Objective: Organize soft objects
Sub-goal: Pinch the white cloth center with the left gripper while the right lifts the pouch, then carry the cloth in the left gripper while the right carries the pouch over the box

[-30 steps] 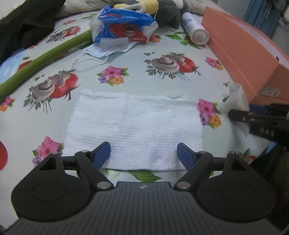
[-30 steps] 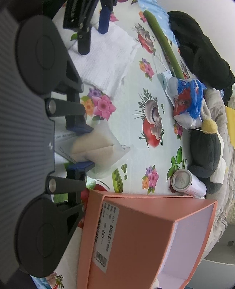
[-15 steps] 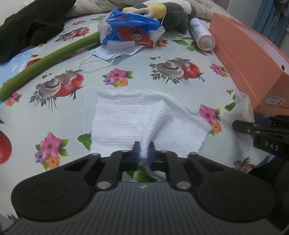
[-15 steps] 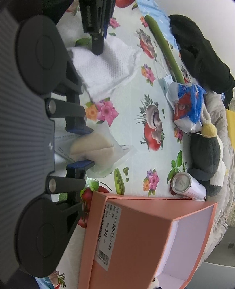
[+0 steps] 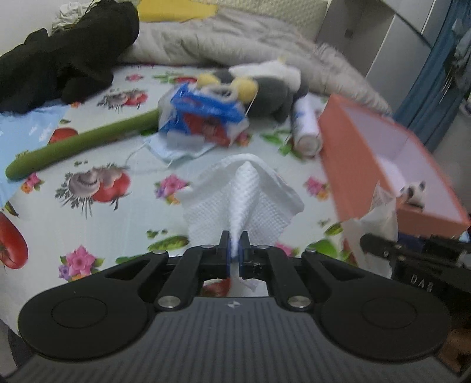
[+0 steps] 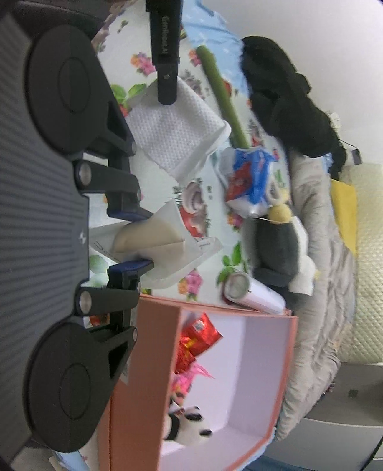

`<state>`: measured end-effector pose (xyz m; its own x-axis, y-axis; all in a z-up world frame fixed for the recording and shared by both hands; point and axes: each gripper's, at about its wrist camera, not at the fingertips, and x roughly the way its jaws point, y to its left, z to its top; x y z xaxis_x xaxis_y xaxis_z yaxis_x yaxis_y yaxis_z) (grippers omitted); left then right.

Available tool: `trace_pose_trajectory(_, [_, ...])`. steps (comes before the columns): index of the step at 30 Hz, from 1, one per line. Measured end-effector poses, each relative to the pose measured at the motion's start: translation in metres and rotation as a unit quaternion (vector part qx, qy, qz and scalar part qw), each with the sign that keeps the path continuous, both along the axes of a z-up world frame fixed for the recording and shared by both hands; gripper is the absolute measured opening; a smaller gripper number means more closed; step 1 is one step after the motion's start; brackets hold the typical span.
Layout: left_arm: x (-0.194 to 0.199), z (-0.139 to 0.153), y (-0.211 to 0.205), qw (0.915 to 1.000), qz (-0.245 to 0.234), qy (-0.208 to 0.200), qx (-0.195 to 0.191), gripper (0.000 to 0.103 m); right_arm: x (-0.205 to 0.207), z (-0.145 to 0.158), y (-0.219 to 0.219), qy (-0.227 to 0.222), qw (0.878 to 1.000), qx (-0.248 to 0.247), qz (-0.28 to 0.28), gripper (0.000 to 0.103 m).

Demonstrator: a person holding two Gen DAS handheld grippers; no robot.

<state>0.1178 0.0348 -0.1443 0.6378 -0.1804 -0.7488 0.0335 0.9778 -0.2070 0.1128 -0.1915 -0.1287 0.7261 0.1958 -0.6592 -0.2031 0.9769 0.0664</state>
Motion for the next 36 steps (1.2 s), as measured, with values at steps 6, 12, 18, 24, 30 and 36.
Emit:
trace_pose_trajectory(6, [-0.008, 0.036, -0.011, 0.9995, 0.006, -0.023, -0.022, 0.006, -0.007, 0.029, -0.006, -0.018, 1.0, 0.006, -0.003, 0.031])
trace_pose_trajectory(12, [-0.02, 0.063, -0.02, 0.9985, 0.009, -0.042, -0.033, 0.006, -0.021, 0.056, -0.018, -0.043, 0.999, 0.008, -0.002, 0.031])
trace_pose_trajectory(18, [-0.033, 0.082, -0.033, 0.9978, 0.007, -0.053, -0.04, 0.006, -0.032, 0.07, -0.03, -0.053, 0.998, 0.013, -0.012, 0.031])
trace_pose_trajectory(24, [-0.04, 0.097, -0.053, 0.9971, -0.009, -0.062, -0.043, 0.006, -0.047, 0.083, -0.047, -0.068, 0.997, 0.01, -0.019, 0.031])
trace_pose_trajectory(30, [-0.045, 0.109, -0.08, 0.9955, -0.03, -0.076, -0.049, 0.006, -0.059, 0.091, -0.068, -0.075, 0.996, 0.005, -0.038, 0.031])
trace_pose_trajectory(36, [-0.047, 0.118, -0.111, 0.9935, -0.063, -0.081, -0.049, 0.006, -0.071, 0.095, -0.092, -0.076, 0.995, 0.003, -0.063, 0.031])
